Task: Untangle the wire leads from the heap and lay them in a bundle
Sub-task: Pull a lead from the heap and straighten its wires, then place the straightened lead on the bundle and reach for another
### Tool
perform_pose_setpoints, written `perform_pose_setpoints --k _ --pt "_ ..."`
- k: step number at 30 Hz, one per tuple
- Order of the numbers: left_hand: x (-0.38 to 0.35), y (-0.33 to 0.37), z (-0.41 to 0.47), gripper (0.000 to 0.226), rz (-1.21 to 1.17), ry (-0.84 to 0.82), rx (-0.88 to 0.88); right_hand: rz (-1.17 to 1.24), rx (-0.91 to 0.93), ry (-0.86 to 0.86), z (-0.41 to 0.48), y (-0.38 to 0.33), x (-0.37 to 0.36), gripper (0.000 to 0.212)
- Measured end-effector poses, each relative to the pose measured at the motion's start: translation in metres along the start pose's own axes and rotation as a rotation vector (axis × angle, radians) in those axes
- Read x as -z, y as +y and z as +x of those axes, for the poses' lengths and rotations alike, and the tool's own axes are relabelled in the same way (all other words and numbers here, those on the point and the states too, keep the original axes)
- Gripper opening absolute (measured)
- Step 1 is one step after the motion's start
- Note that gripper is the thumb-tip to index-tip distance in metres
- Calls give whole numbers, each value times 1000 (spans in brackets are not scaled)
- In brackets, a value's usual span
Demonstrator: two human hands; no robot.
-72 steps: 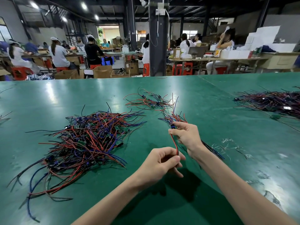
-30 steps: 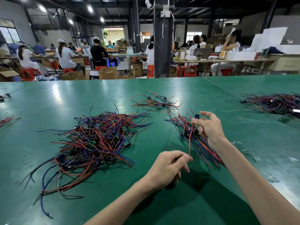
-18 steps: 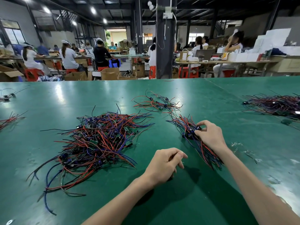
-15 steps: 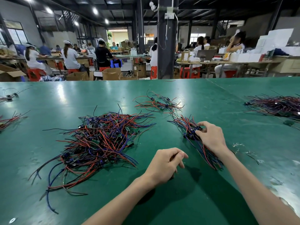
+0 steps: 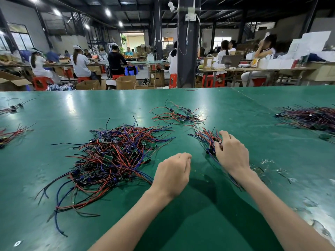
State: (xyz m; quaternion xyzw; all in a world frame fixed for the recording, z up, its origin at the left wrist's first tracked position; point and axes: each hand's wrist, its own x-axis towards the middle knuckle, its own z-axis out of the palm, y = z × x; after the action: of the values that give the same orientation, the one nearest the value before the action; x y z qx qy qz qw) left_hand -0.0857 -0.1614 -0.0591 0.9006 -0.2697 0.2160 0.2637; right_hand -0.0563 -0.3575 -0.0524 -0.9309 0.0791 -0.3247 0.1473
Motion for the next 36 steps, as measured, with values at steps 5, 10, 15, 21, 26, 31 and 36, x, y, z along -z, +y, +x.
perform_pose_setpoints --k 5,10,15,21,26,31,36 --pt "17 -22 16 35 460 -50 222 83 124 -106 -20 -27 -11 29" --pt "40 -59 20 36 619 -30 577 144 192 -240 -36 -44 -27 32" --pt "47 -75 19 31 563 -59 643 190 183 -217 -36 -44 -27 29" --pt "50 -81 19 37 339 68 554 236 152 -207 -37 -43 -25 26" --pt "57 -82 20 18 178 229 466 263 148 -193 -37 -42 -25 25" --pt "55 -65 23 12 -7 363 263 357 117 -200 -35 -42 -23 19" --pt "39 -45 21 10 -77 371 42 1005 -122 -591 -37 -54 -13 10"
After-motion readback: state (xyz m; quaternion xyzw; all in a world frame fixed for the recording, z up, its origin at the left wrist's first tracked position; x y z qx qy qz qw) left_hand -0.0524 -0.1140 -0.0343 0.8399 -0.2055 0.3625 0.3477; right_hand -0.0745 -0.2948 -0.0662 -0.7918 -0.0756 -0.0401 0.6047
